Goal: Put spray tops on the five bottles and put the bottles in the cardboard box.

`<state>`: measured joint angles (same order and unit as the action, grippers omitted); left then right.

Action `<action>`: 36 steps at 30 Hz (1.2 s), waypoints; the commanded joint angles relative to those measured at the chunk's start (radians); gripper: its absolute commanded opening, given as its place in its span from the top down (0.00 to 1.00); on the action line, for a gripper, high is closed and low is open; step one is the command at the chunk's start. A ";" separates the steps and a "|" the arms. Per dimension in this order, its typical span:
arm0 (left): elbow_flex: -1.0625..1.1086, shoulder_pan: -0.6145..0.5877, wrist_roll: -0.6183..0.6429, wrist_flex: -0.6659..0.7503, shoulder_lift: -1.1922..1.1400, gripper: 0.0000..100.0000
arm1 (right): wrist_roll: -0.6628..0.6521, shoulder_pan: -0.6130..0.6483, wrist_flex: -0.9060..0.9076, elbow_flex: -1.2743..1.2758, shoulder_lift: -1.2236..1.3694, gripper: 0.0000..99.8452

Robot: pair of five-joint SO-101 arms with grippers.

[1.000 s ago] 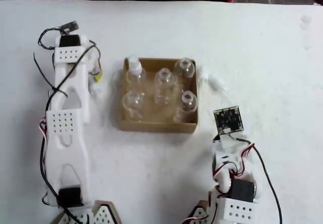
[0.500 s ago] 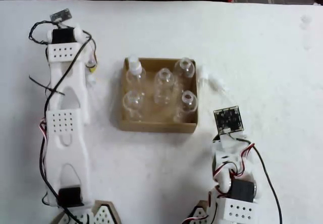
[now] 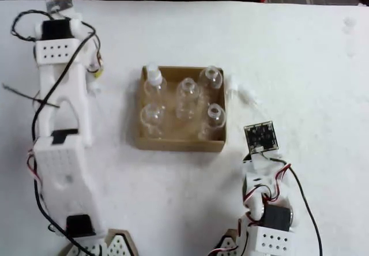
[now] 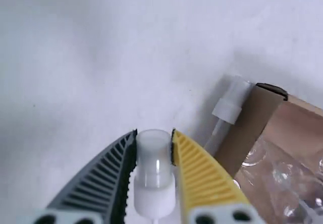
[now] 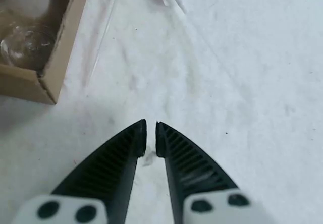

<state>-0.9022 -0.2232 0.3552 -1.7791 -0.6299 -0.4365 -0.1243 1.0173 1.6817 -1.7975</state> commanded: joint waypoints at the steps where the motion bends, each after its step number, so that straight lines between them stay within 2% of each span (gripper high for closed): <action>1: 0.107 -0.007 -0.015 -0.008 0.257 0.98 | -0.017 0.004 -0.016 0.009 -0.002 0.98; 15: 0.480 0.134 -0.015 -0.006 0.837 0.98 | -0.017 0.004 -0.015 0.009 -0.001 0.98; 24: 0.695 0.139 -0.017 0.080 1.231 0.98 | -0.017 0.004 -0.015 0.009 -0.001 0.98; 30: 0.796 0.147 -0.034 0.126 1.408 0.98 | -0.017 0.004 -0.015 0.009 -0.001 0.98; 36: 0.842 0.246 -0.110 0.144 1.498 0.98 | -0.017 0.005 0.004 0.009 -0.002 0.98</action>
<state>-0.0598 -0.0483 0.2785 -1.6671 0.8109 -0.4365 -0.1243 1.0173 1.6817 -1.7975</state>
